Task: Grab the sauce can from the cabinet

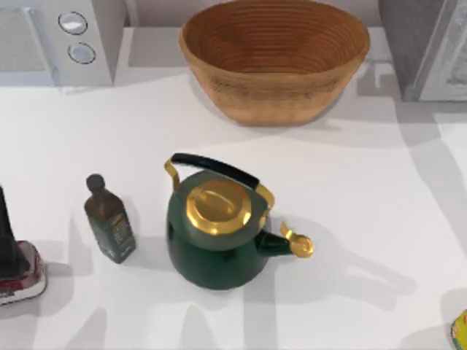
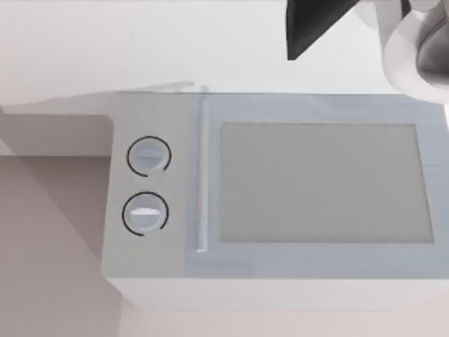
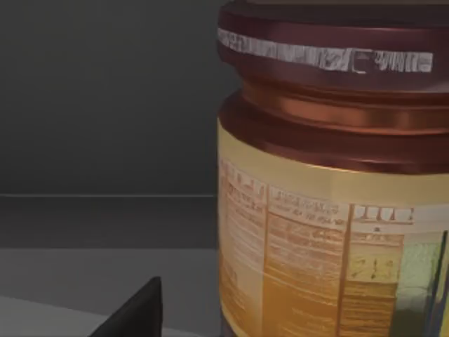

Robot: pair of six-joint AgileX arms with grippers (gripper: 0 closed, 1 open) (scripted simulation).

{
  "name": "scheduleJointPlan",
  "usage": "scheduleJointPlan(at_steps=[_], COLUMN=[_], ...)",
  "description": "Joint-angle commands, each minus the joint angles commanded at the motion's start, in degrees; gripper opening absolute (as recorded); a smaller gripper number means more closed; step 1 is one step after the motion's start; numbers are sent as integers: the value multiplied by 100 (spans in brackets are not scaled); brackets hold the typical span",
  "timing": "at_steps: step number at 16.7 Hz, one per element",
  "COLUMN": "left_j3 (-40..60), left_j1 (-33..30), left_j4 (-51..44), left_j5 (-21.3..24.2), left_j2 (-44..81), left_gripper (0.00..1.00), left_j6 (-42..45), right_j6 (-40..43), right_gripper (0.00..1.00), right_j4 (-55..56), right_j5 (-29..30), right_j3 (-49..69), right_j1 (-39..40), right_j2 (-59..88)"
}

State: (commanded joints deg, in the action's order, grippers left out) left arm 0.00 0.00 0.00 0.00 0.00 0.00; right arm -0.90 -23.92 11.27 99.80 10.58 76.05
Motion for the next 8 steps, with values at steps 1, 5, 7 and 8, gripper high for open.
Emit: scheduleJointPlan(at_steps=[1,5,7,8], left_j3=[0,0,0,0], left_j1=[0,0,0,0], left_j4=[0,0,0,0], left_j5=[0,0,0,0], left_j2=[0,0,0,0], left_gripper=[100,100,100,100], left_j6=[0,0,0,0], right_j6=[0,7,8,8], right_gripper=[100,100,100,100], right_j4=[9,164,206,206], right_j5=[-5,-59,-73,-73], right_j3=[-19,-86,-99,-99], right_j1=[-24,-111,-132,-132], right_j2=[-20,39,51,51])
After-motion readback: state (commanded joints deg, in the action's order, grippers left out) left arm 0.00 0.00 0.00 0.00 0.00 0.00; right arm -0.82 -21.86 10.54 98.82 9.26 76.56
